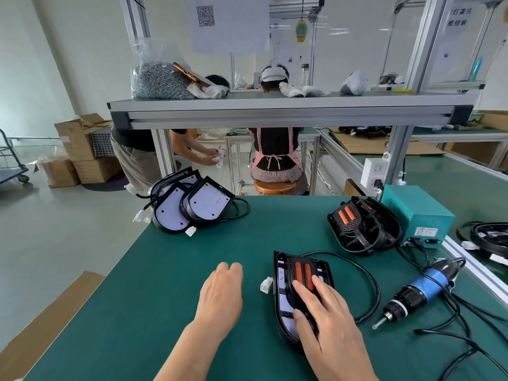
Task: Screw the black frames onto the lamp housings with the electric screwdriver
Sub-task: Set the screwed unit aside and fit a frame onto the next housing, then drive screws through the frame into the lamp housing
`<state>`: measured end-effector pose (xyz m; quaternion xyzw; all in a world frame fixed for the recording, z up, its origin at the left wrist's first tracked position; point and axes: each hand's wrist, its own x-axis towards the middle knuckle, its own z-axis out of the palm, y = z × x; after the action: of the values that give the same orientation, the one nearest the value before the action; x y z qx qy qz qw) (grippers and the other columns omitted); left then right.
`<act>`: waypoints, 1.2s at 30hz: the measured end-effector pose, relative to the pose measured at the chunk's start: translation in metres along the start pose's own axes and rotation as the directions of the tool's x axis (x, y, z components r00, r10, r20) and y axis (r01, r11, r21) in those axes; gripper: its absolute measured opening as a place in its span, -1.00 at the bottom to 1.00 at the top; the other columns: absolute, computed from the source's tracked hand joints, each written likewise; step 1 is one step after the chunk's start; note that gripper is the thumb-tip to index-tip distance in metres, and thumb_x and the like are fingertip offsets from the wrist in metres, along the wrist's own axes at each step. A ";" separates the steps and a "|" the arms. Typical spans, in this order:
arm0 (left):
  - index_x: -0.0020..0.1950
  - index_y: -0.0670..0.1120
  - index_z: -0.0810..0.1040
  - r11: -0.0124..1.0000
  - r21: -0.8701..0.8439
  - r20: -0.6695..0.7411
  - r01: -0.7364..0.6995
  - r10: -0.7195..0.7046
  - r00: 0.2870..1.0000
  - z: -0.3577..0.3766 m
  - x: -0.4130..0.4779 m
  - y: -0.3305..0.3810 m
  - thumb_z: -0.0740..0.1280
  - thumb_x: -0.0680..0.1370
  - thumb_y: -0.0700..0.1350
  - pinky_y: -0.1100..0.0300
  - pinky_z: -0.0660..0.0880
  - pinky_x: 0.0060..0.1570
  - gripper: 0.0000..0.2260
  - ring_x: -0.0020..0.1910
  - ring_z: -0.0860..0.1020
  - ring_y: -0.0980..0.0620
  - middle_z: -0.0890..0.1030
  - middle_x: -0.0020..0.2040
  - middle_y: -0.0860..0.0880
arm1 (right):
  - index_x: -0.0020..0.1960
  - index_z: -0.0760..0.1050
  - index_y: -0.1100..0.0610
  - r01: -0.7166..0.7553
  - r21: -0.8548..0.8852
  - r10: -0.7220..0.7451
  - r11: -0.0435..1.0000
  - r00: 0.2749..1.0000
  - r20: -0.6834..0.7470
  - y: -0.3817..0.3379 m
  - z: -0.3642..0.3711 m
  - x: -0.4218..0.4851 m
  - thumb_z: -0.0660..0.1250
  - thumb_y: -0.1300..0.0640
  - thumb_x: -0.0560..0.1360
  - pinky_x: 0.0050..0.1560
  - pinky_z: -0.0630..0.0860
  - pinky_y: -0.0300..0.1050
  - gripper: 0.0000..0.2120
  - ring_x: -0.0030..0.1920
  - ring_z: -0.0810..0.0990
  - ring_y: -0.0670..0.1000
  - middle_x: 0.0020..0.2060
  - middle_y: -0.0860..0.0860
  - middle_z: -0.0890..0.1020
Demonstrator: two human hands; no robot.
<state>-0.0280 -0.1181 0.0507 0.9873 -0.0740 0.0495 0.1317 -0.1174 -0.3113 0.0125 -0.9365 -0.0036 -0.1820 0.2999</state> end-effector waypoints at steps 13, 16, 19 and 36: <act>-0.29 0.02 0.69 0.518 -0.855 -0.094 0.036 -0.222 0.971 -0.005 -0.002 0.029 0.49 0.46 -0.23 0.14 0.59 -0.05 -0.82 -0.23 0.70 0.11 0.60 0.05 0.07 | 0.46 0.38 -0.26 0.002 0.044 0.000 0.999 0.999 -0.048 -0.002 0.000 -0.001 0.37 -0.01 0.57 0.45 0.32 -0.06 -0.51 0.55 0.19 -0.09 0.54 -0.16 0.28; -0.30 0.12 0.72 0.434 -0.900 -0.059 0.041 -0.213 0.975 -0.006 -0.005 0.033 0.52 0.45 -0.22 0.17 0.56 0.00 -0.76 -0.19 0.71 0.08 0.61 0.07 0.11 | 0.46 0.38 -0.26 0.005 0.042 -0.003 0.999 0.999 -0.043 -0.002 0.001 0.000 0.37 -0.01 0.58 0.46 0.32 -0.06 -0.52 0.55 0.18 -0.08 0.54 -0.16 0.28; -0.27 0.08 0.73 0.391 -0.919 -0.042 0.048 -0.218 0.975 -0.002 -0.008 0.037 0.54 0.45 -0.22 0.25 0.55 -0.04 -0.80 -0.15 0.71 0.10 0.62 0.11 0.10 | 0.46 0.41 -0.25 0.014 0.040 -0.011 0.999 0.998 -0.060 -0.001 0.002 0.000 0.36 -0.03 0.57 0.43 0.37 -0.02 -0.53 0.55 0.20 -0.07 0.54 -0.15 0.30; -0.19 0.03 0.77 0.201 -0.979 -0.026 0.017 -0.212 0.977 0.038 -0.013 0.052 0.46 0.53 -0.26 0.51 0.45 -0.10 -0.79 -0.13 0.59 0.34 0.57 0.11 0.01 | 0.30 0.57 0.15 -0.208 0.018 0.201 0.978 0.913 -0.354 0.023 -0.051 0.018 0.41 0.03 0.54 0.29 0.35 0.07 -0.63 0.26 0.44 0.21 0.19 0.14 0.53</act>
<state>-0.0462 -0.1764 0.0262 0.6803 -0.0044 0.0586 0.7306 -0.1155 -0.3610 0.0438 -0.8866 0.1503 -0.3150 0.3036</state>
